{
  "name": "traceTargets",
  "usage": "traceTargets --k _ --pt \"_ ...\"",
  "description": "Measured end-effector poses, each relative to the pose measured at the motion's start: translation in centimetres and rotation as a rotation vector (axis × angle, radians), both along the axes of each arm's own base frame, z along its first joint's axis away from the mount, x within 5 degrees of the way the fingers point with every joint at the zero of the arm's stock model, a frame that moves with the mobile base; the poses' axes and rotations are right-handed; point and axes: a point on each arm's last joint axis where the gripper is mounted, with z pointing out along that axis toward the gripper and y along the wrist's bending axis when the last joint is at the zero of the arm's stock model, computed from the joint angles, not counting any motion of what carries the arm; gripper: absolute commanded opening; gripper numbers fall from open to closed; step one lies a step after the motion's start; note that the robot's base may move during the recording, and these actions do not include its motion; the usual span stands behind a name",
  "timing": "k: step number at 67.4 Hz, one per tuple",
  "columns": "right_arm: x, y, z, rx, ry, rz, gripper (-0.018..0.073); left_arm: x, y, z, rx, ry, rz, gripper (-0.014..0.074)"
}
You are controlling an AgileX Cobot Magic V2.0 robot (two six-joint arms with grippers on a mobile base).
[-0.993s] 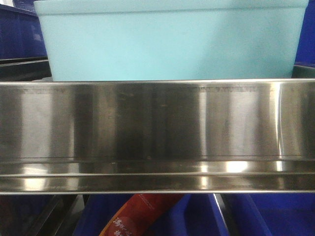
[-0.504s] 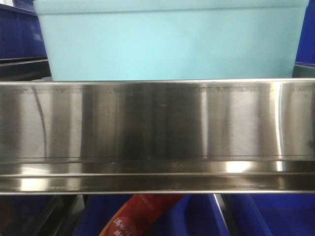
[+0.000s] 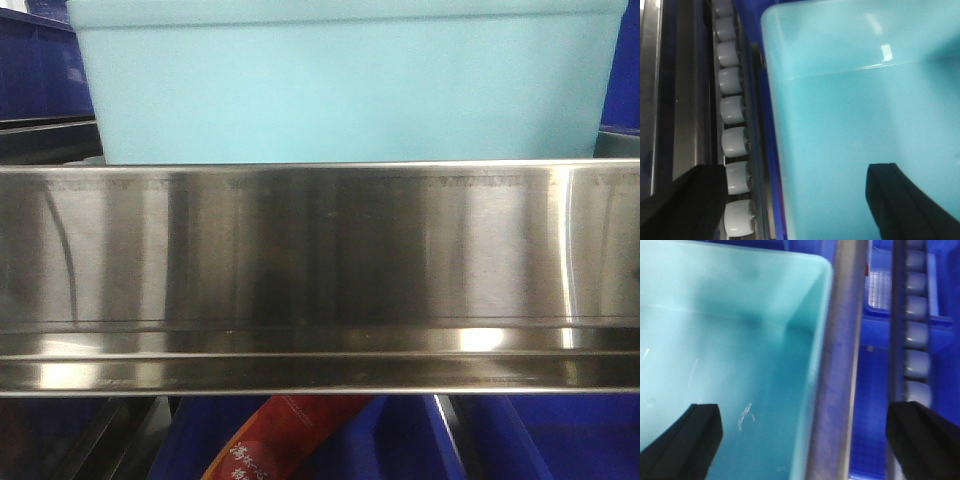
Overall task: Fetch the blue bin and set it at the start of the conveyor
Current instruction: 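Grip the turquoise bin walls with both grippers and lift it off the shelf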
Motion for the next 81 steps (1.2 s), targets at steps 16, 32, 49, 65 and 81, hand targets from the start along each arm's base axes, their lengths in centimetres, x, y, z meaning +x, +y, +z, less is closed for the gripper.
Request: traceTargets --k 16,32,49,65,81 --pt "1.5 0.3 -2.0 -0.007 0.047 0.001 0.0554 1.3 -0.2 -2.2 -0.024 0.076 -0.006 0.0465" --pt "2.5 0.5 -3.8 -0.013 0.093 0.0 0.0142 1.8 -0.5 -3.4 -0.015 0.106 -0.009 0.0305" --pt "2.5 0.4 -4.2 -0.015 0.12 -0.007 -0.0152 1.7 -0.2 -3.7 -0.003 0.144 0.004 -0.0111" --pt "2.0 0.4 -3.7 -0.013 0.129 -0.008 -0.0151 1.2 0.0 -3.2 -0.006 0.154 0.008 -0.0111" --pt "-1.3 -0.1 1.0 0.008 0.021 -0.005 -0.0151 -1.9 0.3 1.3 -0.047 0.065 -0.018 -0.0111"
